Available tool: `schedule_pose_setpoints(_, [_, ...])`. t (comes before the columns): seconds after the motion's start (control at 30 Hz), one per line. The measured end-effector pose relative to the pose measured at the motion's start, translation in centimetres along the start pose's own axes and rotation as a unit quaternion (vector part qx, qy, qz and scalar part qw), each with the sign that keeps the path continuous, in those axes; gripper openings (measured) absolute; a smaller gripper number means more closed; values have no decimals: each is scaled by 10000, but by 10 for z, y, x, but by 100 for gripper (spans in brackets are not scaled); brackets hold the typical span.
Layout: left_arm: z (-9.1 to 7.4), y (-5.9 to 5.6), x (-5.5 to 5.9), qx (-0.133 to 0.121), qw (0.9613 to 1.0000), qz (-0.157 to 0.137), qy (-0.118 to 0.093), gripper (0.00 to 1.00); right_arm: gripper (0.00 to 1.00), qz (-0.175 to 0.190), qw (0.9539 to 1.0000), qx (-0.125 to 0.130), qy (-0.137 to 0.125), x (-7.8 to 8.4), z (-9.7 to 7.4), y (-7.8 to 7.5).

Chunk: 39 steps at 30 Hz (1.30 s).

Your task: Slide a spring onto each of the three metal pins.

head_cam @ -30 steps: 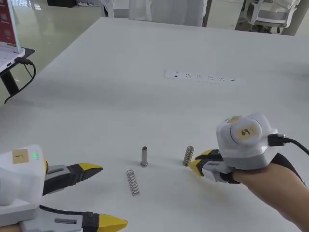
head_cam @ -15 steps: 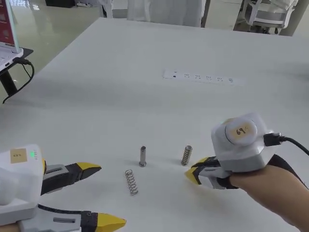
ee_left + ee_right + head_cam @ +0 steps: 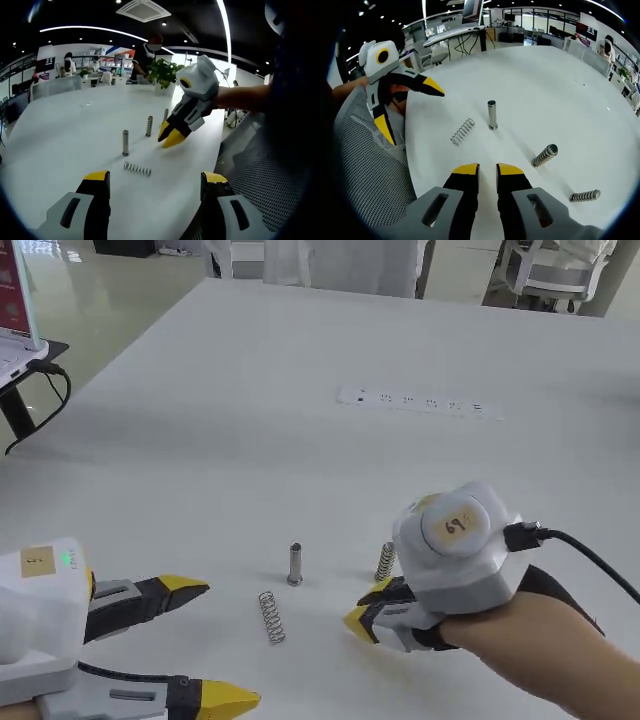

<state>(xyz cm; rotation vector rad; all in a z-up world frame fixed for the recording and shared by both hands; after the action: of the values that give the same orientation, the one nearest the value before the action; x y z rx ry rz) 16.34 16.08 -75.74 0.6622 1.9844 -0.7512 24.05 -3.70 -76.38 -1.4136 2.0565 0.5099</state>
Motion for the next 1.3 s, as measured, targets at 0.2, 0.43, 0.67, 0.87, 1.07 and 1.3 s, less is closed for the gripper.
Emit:
schedule_pose_setpoints(0.2, [0, 0, 0, 2, 10000, -2, 2, 69, 12, -130, 9998, -151, -19, -7, 6, 10])
schedule_pose_setpoints(0.43, [-1, 1, 0, -2, 10000, -4, -9, 69, 14, -291, 9991, -307, 10, -14, 14, 22])
schedule_pose_setpoints(0.67, [-1, 1, 0, -4, 10000, 1, -11, 69, 17, -364, 9985, -402, 1, -22, 21, 32])
schedule_pose_setpoints(0.87, [0, 0, 1, 8, 10000, 4, -15, 69, 18, -401, 9983, -415, 46, -27, 29, 38])
schedule_pose_setpoints(1.07, [0, 0, 1, 23, 10000, -1, -31, 69, 21, -284, 9989, -340, 158, -29, 39, 39])
schedule_pose_setpoints(1.3, [-1, 1, 1, 44, 10000, 6, -33, 69, 21, -247, 9993, -210, 203, -32, 46, 39])
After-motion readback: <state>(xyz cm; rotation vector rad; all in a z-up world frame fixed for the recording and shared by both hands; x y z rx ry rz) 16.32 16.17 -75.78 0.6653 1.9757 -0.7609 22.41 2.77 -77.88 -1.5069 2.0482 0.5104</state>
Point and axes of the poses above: the centre of the closed fingertips' face, and the gripper's own axes: z roughly forward along the fingers, y roughly to its left, x roughly out of its underside, the point moved 9 cm from there along -z, roughly backward along the fingers, and after that the axes turned 7 degrees about -z, right-handed, at the moved point
